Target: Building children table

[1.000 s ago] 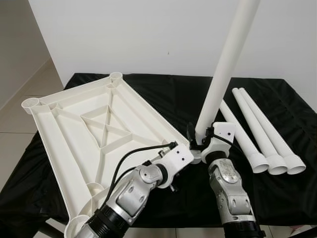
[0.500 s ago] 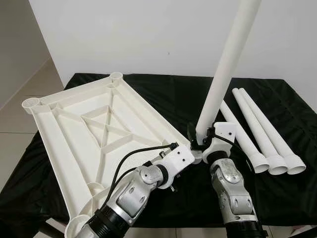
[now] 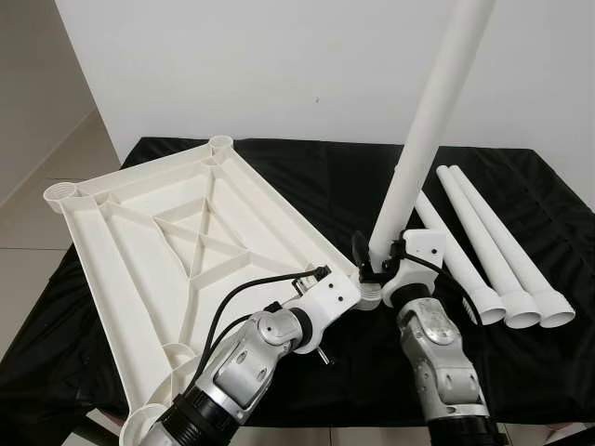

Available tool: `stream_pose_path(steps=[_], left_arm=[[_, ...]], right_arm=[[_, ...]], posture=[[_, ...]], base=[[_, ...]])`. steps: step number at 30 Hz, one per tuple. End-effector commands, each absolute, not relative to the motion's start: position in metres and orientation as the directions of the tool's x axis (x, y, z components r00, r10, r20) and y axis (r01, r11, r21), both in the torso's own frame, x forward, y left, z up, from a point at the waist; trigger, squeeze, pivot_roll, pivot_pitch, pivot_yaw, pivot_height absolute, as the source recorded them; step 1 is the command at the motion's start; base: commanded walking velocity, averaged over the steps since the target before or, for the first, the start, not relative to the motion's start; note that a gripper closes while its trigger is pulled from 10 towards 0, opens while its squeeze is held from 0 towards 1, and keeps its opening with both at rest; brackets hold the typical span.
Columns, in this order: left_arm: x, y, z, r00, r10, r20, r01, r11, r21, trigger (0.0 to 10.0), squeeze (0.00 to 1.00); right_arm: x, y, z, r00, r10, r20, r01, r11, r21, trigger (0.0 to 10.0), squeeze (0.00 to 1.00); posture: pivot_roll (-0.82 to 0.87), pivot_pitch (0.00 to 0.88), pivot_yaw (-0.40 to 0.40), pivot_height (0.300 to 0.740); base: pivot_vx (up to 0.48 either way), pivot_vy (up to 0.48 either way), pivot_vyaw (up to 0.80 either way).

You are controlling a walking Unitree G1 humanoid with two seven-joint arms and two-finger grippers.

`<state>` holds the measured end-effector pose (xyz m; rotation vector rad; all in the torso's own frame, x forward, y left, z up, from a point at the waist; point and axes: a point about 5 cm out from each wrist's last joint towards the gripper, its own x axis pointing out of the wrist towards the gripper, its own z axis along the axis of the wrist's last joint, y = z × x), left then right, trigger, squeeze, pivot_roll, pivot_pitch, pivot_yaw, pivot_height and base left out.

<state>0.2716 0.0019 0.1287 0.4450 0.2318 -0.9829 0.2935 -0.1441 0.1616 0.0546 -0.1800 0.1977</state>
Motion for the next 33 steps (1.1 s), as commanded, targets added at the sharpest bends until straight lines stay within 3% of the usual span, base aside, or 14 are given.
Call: stream_pose_path(steps=[1, 3, 11, 21, 33], left_arm=[[0.266, -0.001, 0.120, 0.490, -0.761, -0.425, 0.872, 0.422, 0.248, 10.0, 0.00], [0.267, -0.001, 0.121, 0.492, -0.760, -0.425, 0.871, 0.423, 0.251, 10.0, 0.00], [0.269, 0.000, 0.122, 0.497, -0.759, -0.420, 0.867, 0.421, 0.265, 10.0, 0.00], [0.270, 0.000, 0.123, 0.493, -0.763, -0.418, 0.870, 0.416, 0.266, 10.0, 0.00], [0.271, 0.000, 0.124, 0.493, -0.763, -0.418, 0.870, 0.415, 0.268, 10.0, 0.00]], right_arm=[[0.290, -0.143, 0.160, 0.949, 0.264, 0.172, -0.275, 0.960, 0.045, 10.0, 0.00], [0.285, -0.148, 0.155, 0.916, 0.379, 0.134, -0.385, 0.923, 0.020, 10.0, 0.00], [0.286, -0.173, 0.158, 0.831, 0.552, 0.069, -0.546, 0.834, -0.084, 10.0, 0.00], [0.297, -0.194, 0.168, 0.753, 0.657, 0.032, -0.649, 0.750, -0.125, 10.0, 0.00], [0.308, -0.190, 0.154, 0.677, 0.735, -0.039, -0.731, 0.666, -0.147, 10.0, 0.00]], posture=[[-0.14, 0.034, 0.019, 0.740], [-0.14, 0.034, 0.019, 0.740], [-0.15, 0.042, 0.031, 0.740], [-0.15, 0.039, 0.037, 0.740], [-0.14, 0.040, 0.040, 0.740]], base=[[0.000, 0.000, 0.00], [0.000, 0.000, 0.00], [0.000, 0.000, 0.00], [0.000, 0.000, 0.00], [0.000, 0.000, 0.00]])
